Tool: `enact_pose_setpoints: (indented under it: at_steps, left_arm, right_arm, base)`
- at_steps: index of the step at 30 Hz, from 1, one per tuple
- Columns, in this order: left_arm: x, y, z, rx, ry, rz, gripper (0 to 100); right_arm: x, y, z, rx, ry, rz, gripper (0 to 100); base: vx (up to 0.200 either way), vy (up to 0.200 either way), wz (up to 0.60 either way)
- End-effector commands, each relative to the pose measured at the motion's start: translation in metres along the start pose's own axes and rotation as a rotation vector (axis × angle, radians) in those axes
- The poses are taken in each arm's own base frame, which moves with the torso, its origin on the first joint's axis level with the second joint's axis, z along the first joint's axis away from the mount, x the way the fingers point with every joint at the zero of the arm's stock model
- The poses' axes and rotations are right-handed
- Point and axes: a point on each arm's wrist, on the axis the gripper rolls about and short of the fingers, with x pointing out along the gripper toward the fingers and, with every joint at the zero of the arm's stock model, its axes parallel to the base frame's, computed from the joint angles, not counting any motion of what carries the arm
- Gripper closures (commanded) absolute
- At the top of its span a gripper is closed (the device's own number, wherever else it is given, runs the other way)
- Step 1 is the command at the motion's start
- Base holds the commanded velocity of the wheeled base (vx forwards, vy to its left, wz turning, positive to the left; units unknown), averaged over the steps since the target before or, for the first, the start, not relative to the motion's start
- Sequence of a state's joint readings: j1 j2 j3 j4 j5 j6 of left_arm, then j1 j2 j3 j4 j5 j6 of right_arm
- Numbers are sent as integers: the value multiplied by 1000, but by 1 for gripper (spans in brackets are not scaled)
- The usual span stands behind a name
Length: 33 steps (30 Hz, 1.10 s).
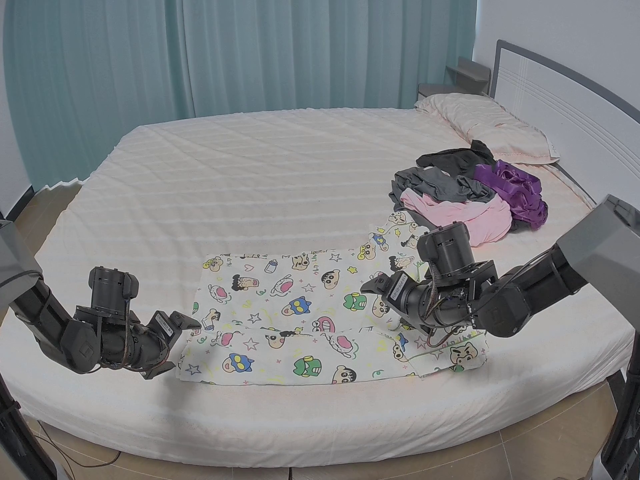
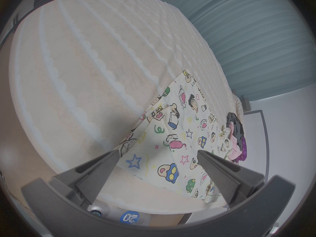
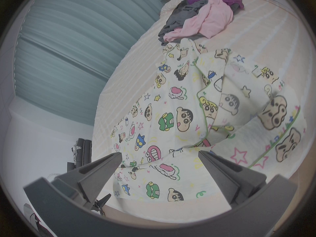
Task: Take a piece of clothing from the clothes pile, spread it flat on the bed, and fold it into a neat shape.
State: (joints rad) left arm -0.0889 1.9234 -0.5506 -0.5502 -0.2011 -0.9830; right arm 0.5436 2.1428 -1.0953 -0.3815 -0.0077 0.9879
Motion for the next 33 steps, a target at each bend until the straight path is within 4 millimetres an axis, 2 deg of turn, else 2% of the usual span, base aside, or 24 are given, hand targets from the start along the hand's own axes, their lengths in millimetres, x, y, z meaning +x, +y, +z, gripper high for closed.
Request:
enact_pose_setpoints:
  at_steps: [1,6,9,12,16,17,20,22,23,25,33]
  left_arm:
    - [-1,-1,0,0,-2,-3,0]
    - [-1,0,0,1,-1,-1,0]
    - [-1,0,-1,12,-3,2,0]
    - [-4,2,-3,19,0,4,0]
    - [-18,13,-8,186,6,8,0]
    - [-23,20,-11,294,29,8,0]
    - [-29,36,-6,465,72,-3,0]
    - [-30,38,-3,494,73,-6,0]
    - [-28,49,2,589,117,-3,0]
    - [-24,61,2,660,195,-2,0]
    - [-16,73,0,714,284,-51,0]
  right_arm:
    - [-32,-11,17,26,-50,-11,0]
    - [-49,-34,25,41,-69,-64,0]
    - [-53,-44,23,38,-60,-93,0]
    - [-55,-53,18,28,-54,-106,0]
    - [-54,-67,8,-27,-58,-103,0]
    - [-53,-70,6,-48,-59,-99,0]
    - [-52,-73,1,-73,-55,-96,0]
    - [-51,-74,0,-78,-53,-96,0]
    - [-52,-74,-1,-86,-49,-97,0]
    - [-53,-75,-2,-89,-46,-103,0]
    - [-53,-75,-5,-93,-39,-104,0]
  base:
    - [200,0,0]
    - [200,0,0]
    - [200,0,0]
    - [0,0,0]
    - [0,0,0]
    - [0,0,0]
    - [0,0,0]
    - [0,0,0]
    - [0,0,0]
    - [0,0,0]
    - [0,0,0]
